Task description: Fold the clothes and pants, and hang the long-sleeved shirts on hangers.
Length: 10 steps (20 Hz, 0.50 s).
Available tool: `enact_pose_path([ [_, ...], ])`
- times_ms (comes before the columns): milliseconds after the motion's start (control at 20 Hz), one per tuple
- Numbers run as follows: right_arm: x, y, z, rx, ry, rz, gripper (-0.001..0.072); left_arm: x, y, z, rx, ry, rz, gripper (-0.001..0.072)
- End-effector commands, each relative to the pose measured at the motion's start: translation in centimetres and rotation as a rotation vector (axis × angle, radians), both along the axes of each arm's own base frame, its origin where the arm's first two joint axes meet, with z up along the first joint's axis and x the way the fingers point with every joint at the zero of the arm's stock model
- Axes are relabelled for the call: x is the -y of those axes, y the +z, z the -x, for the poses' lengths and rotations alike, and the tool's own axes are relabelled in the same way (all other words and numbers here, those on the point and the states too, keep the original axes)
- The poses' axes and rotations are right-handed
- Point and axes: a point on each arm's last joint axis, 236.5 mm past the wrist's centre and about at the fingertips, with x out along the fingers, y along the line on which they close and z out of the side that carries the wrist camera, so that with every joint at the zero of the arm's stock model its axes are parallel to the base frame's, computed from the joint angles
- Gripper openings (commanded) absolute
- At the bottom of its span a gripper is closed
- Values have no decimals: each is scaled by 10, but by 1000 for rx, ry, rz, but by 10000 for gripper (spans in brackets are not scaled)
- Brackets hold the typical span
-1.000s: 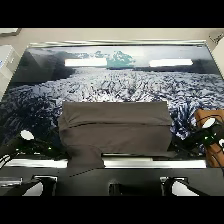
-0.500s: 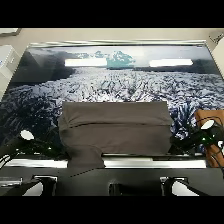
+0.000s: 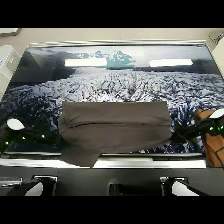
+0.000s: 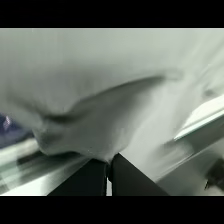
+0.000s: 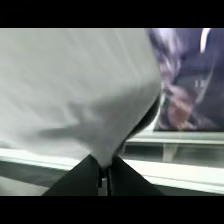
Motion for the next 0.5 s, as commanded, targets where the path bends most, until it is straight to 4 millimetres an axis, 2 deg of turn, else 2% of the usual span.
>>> enact_pose_path([
  [0,18,29,-48,119,-62,54,43,-13,34,-54,164,48,-55,22],
  [100,27,40,-83,209,-91,65,44,-27,37,-80,201,60,-110,22],
  [250,30,46,-137,338,-92,110,44,-34,34,-120,222,87,-123,22],
  [350,28,36,-161,358,-84,134,44,-39,29,-151,228,137,-128,22],
  [450,26,22,-176,343,-102,135,44,-39,26,-174,229,149,-110,22],
])
